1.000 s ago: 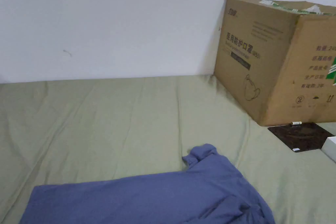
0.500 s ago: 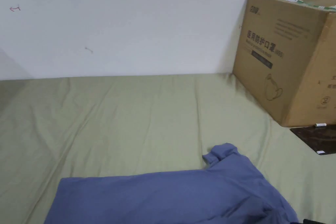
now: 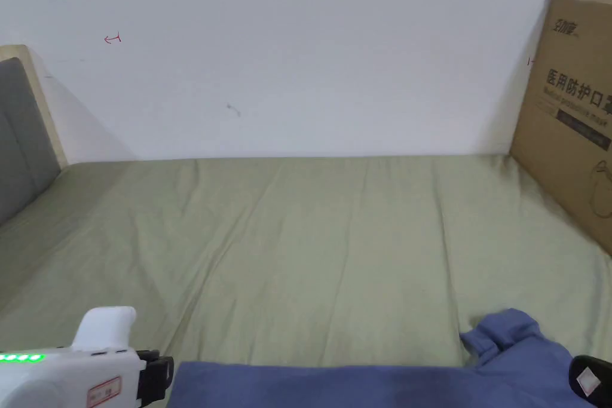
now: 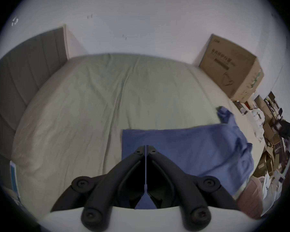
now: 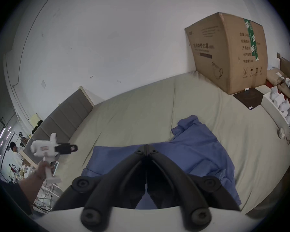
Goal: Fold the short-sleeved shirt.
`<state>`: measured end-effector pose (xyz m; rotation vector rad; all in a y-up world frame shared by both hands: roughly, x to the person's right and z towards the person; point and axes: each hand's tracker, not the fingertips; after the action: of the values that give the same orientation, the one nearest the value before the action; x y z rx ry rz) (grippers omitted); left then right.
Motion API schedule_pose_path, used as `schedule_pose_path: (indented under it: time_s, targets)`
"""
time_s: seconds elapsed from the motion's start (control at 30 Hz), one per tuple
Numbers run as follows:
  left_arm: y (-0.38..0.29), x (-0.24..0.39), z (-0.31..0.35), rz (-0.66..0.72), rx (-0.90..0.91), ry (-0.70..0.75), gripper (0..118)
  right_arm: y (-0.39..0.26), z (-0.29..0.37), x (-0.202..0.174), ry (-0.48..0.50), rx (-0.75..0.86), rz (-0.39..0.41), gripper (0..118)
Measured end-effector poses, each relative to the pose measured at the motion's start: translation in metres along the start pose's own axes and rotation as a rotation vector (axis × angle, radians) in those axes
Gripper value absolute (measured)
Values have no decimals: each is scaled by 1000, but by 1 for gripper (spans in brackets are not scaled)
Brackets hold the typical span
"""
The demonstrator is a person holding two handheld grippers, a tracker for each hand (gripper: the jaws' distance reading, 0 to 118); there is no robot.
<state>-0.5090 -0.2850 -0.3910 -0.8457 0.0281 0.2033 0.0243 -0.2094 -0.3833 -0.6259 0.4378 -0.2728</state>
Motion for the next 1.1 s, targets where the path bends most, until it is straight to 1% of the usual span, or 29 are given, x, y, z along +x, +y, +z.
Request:
schedule_pose_path:
  time_s: [0.03, 0.07, 0.1, 0.13, 0.17, 0.2, 0.23, 0.33, 0.37, 0.4, 0.43, 0.47, 0.5, 0.53, 0.57, 0.6, 0.63, 0.67, 0.7, 0.73, 0.77, 0.8, 0.83, 0.87, 0.9, 0.93, 1.0, 1.03, 1.1]
  targets:
    - [4, -8, -16, 9, 18, -2, 63, -1, -4, 1, -5, -14, 0, 0]
    - [8, -14, -35, 7, 11, 8, 113, -4, -10, 4, -11, -37, -2, 0]
    - [7, -20, -54, 20, -31, 33, 118, -6, -14, 8, -15, -67, -13, 0]
    - [8, -25, -70, 21, -60, 44, 112, -9, -17, 11, -19, -88, -23, 0]
    - [6, -31, -86, 28, -82, 66, 113, -12, -20, 17, -26, -111, -38, 0]
    - [-1, -31, -97, 26, -51, 54, 113, -15, -23, 22, -34, -127, -51, 0]
    - [-6, -29, -110, 21, -83, 67, 113, -18, -24, 26, -43, -137, -62, 0]
    - [-28, -25, -154, -31, -181, 119, 112, -25, -30, 42, -72, -171, -116, 0]
    - [-16, -27, -154, -39, -226, 79, 112, -27, -32, 47, -82, -182, -136, 0]
    - [-23, -17, -157, -96, -228, 136, 112, -27, -34, 53, -90, -190, -153, 0]
    - [-23, -8, -147, -156, -158, 152, 109, -26, -36, 58, -94, -191, -165, 0]
    - [-23, -3, -140, -150, -136, 132, 96, -25, -39, 64, -96, -193, -175, 0]
    - [-21, -2, -131, -135, -133, 136, 77, -22, -44, 70, -98, -190, -177, 0]
    - [-22, 2, -122, -138, -102, 121, 50, -17, -48, 77, -99, -187, -175, 0]
    - [-23, 8, -111, -158, -57, 130, 8, -11, -55, 85, -104, -179, -164, 0]
    - [-20, 12, -100, -175, -34, 155, 5, -2, -66, 92, -113, -174, -134, 0]
    - [-18, 13, -88, -187, -12, 140, 5, 7, -77, 100, -120, -176, -118, 0]
    - [-15, 17, -73, -181, 35, 84, 5, 17, -91, 109, -133, -173, -108, 0]
    - [-12, 20, -58, -188, 72, 63, 5, 28, -108, 119, -142, -171, -101, 0]
    - [-11, 24, -48, -163, 74, 44, 5, 37, -124, 127, -152, -183, -100, 2]
    - [-9, 27, -37, -154, 85, 45, 5, 47, -147, 143, -160, -223, -95, 32]
    - [-7, 27, -27, -138, 92, 31, 5, 55, -170, 159, -170, -276, -94, 76]
    - [-6, 26, -19, -122, 101, 20, 5, 60, -189, 169, -190, -317, -107, 113]
    - [-5, 29, -10, -118, 111, 26, 5, 62, -210, 178, -245, -379, -114, 116]
    - [-5, 32, -2, -106, 112, 23, 5, 62, -226, 187, -284, -388, -153, 116]
    - [-4, 32, 1, -96, 113, 21, 5, 65, -241, 195, -267, -338, -172, 116]
    - [-4, 32, 6, -88, 109, 28, 5, 64, -269, 212, -343, -415, -243, 115]
    - [-2, 28, 5, -89, 103, 32, 5, 64, -278, 217, -389, -464, -263, 114]
    - [-2, 30, 5, -97, 93, 46, 5, 50, -277, 228, -412, -542, -262, 95]
